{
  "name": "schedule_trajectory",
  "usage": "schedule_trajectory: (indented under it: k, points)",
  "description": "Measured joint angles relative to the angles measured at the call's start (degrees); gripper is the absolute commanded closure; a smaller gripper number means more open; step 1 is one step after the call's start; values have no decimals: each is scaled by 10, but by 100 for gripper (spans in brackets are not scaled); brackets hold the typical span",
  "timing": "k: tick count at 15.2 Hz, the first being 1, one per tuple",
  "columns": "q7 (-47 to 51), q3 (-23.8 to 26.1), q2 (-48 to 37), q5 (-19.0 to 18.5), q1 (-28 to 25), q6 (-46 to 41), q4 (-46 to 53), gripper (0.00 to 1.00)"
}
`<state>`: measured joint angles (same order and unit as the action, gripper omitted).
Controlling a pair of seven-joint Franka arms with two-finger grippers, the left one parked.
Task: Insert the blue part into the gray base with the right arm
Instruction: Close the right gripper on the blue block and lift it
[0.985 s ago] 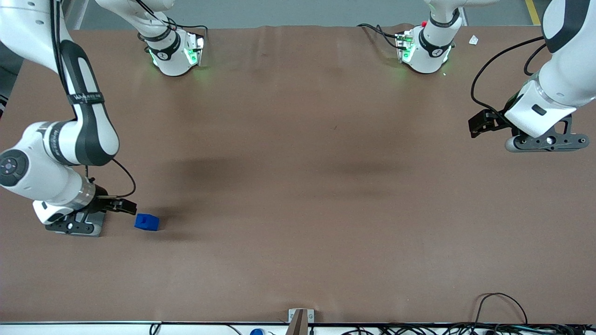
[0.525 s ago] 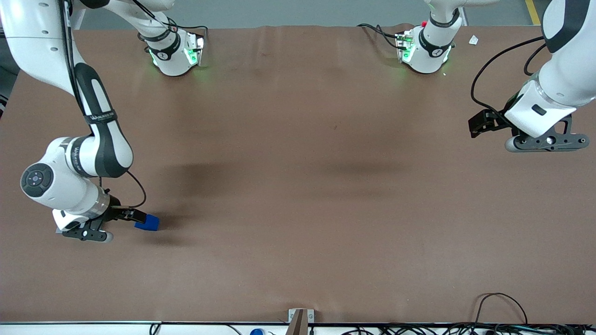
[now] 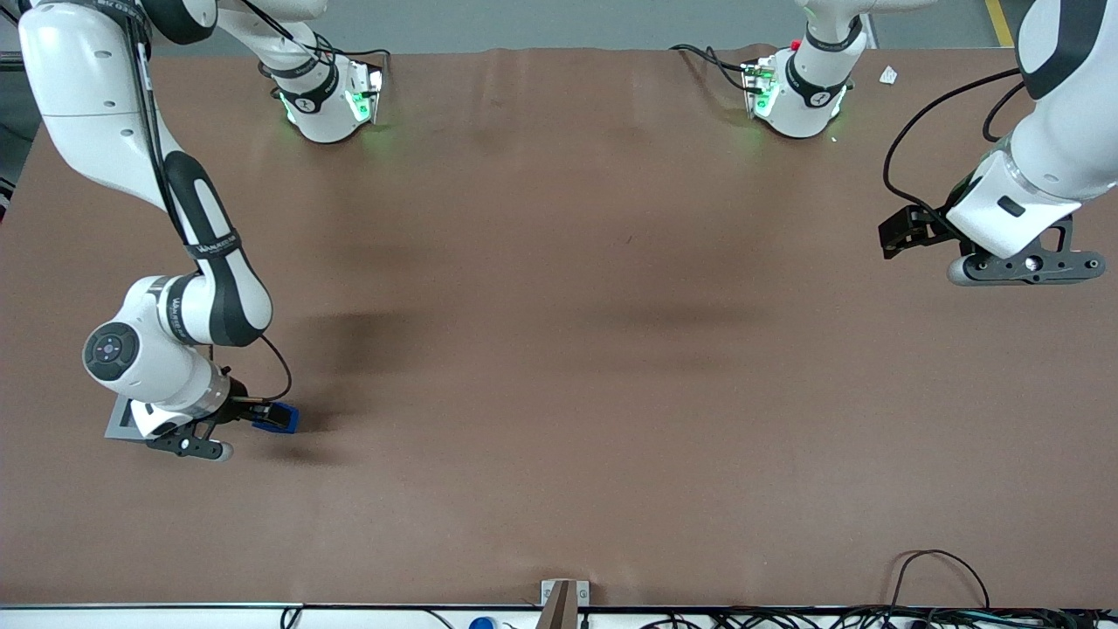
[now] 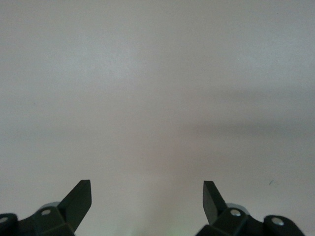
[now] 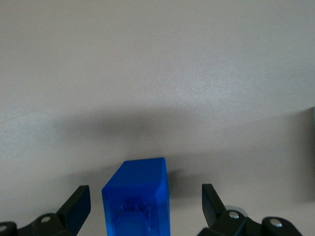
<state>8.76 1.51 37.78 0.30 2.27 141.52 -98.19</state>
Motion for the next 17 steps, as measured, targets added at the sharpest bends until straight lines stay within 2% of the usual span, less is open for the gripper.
schedule_trajectory:
  k: [2, 4, 14, 17]
  points:
    - [2, 0, 3, 0, 0, 12, -11, 0]
    - [2, 0, 3, 0, 0, 12, -13, 7]
    - [19, 1, -1, -1, -7, -20, -2, 18]
    - [22, 1, -2, -9, -15, -30, 3, 25]
